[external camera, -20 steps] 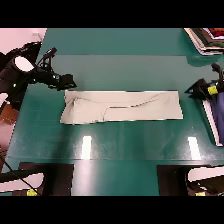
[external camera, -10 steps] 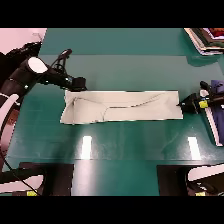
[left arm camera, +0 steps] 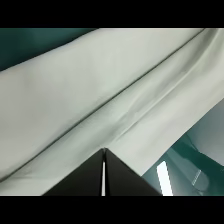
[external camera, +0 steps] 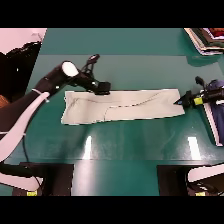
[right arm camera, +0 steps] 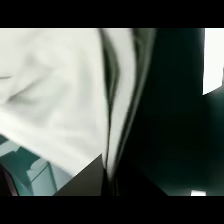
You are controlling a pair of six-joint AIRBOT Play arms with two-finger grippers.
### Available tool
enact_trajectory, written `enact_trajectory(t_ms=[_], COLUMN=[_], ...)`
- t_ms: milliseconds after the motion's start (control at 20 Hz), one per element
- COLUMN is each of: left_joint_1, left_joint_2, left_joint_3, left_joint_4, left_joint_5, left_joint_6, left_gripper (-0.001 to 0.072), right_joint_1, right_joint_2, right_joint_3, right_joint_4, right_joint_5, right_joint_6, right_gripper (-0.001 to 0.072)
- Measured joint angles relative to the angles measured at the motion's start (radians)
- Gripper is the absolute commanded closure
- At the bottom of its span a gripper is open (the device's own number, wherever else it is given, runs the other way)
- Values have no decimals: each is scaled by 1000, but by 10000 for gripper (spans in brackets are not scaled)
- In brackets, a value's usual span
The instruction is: Fold the shirts.
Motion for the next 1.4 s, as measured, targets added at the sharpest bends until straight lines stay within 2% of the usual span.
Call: enact_trajectory(t_ms=[300,650,1150,1400], left_joint_1=[-103,-128,-129,-74], left_joint_2=[-172,-249,-258,-181], left_joint_3=[135,171,176,177], left_joint_4=[-16,-23,12,65], left_joint_5=[5,-2,-6,-44], left_joint_6=[-16,-27,-29,-28], left_gripper=[681,681,682,682], right_joint_1=[140,365,579,653], right_joint_2=[174,240,246,246], right_joint_3=[190,436,571,578], right_joint_4=[27,36,35,36], right_joint_5=[66,68,-18,-72], right_joint_6=[132,223,246,244], right_gripper=[695,695,695,695])
